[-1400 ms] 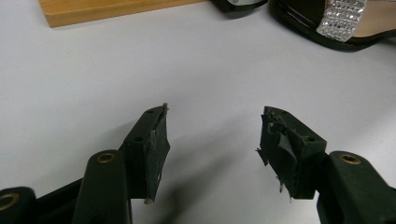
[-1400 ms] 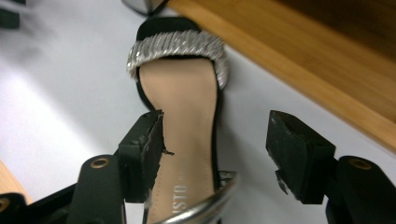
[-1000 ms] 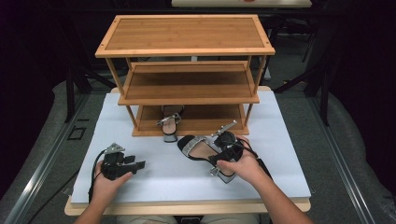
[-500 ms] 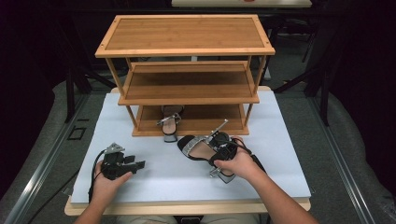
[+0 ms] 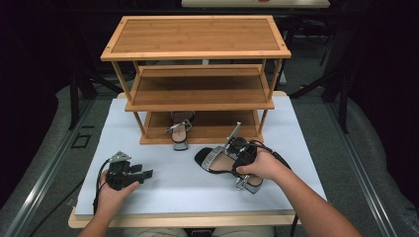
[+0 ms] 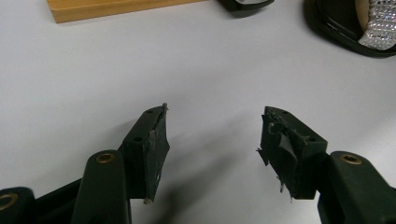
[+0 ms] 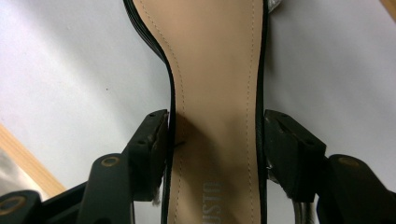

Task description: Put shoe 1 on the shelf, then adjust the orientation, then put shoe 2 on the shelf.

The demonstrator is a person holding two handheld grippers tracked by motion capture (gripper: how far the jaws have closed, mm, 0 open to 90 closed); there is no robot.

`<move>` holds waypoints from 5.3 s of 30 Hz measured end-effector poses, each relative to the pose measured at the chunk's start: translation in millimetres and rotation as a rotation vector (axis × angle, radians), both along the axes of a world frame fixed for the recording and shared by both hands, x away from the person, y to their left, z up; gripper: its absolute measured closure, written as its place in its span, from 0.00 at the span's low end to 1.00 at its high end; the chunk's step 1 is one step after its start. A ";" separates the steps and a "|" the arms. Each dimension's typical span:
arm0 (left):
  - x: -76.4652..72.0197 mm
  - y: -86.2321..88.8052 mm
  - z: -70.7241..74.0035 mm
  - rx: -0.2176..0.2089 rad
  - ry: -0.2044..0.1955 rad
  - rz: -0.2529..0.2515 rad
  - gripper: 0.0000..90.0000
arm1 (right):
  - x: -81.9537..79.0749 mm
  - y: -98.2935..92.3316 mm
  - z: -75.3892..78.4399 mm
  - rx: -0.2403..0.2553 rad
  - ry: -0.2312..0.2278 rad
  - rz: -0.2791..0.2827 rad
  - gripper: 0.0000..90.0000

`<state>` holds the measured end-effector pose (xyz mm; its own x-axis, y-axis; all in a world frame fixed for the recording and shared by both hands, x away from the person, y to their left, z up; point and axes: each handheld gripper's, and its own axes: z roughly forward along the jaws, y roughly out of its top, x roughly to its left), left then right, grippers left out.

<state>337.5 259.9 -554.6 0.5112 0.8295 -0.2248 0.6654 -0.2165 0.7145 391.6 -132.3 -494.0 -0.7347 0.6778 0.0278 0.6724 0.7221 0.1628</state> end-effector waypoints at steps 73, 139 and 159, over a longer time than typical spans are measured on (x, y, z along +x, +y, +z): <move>1.6 1.9 -3.0 -0.009 0.013 0.007 0.45 | 53.5 -1.9 8.3 0.227 -0.136 -0.505 0.47; 2.8 0.4 -5.1 -0.008 0.022 0.011 0.45 | -28.3 -28.3 -42.6 0.388 -0.319 -0.131 0.40; 5.1 -3.8 -5.3 0.001 0.015 0.005 0.45 | 4.8 -11.4 -27.6 0.444 -0.326 -0.242 0.45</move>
<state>342.6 256.1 -560.0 0.5038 0.8323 -0.2312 0.6769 -0.2140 0.7043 396.5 -143.7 -521.6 -0.5793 0.8019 0.1462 0.6740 0.3704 0.6392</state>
